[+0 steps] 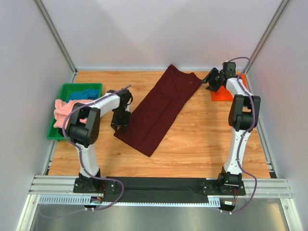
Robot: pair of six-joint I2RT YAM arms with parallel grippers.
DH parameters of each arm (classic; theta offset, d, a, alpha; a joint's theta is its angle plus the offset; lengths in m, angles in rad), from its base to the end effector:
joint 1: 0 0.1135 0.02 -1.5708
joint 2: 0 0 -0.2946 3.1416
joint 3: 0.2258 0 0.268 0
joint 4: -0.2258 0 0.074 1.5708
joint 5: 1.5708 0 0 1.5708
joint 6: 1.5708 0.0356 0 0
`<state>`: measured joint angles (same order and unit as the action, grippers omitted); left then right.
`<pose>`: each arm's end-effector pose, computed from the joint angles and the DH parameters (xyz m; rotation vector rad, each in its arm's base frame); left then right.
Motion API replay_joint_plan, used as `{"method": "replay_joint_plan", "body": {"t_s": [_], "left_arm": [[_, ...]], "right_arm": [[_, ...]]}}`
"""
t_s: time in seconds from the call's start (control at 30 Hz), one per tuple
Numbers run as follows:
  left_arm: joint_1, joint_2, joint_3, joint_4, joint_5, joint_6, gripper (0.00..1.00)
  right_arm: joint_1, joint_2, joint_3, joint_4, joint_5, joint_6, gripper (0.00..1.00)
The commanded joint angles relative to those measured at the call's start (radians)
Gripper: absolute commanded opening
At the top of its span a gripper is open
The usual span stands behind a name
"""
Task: Fold and stack the t-shirts
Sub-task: Fold the tshirt
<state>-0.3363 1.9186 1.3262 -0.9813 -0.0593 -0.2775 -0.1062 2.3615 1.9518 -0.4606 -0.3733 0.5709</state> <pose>0.3502 -0.1202 0.1849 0.0920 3.1238 0.0897 0.5602 -0.0467 0.1898 0.6582 2.3814 0.6603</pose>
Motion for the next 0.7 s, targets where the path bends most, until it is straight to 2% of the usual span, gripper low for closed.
{"method": "replay_joint_plan", "body": {"t_s": [0.0, 0.1, 0.23, 0.47, 0.57, 0.67], "left_arm": [[0.020, 0.054, 0.036, 0.021, 0.007, 0.049, 0.51], [0.036, 0.109, 0.087, -0.020, 0.009, 0.044, 0.38], [0.036, 0.096, 0.048, -0.014, 0.029, 0.029, 0.30], [0.033, 0.027, -0.112, -0.027, 0.050, -0.051, 0.30], [0.033, -0.091, -0.183, -0.030, 0.027, -0.081, 0.37], [0.031, -0.186, -0.185, -0.037, 0.013, -0.094, 0.43]], "right_arm": [[0.005, -0.186, -0.164, 0.092, -0.082, 0.047, 0.59], [0.008, -0.281, -0.302, 0.131, -0.102, 0.043, 0.60], [0.014, -0.381, -0.456, 0.094, -0.113, 0.004, 0.59], [0.051, -0.565, -0.743, 0.056, -0.032, 0.021, 0.59], [0.051, -0.623, -0.813, 0.077, -0.010, 0.017, 0.59], [0.054, -0.651, -0.850, 0.186, -0.051, 0.035, 0.60]]}}
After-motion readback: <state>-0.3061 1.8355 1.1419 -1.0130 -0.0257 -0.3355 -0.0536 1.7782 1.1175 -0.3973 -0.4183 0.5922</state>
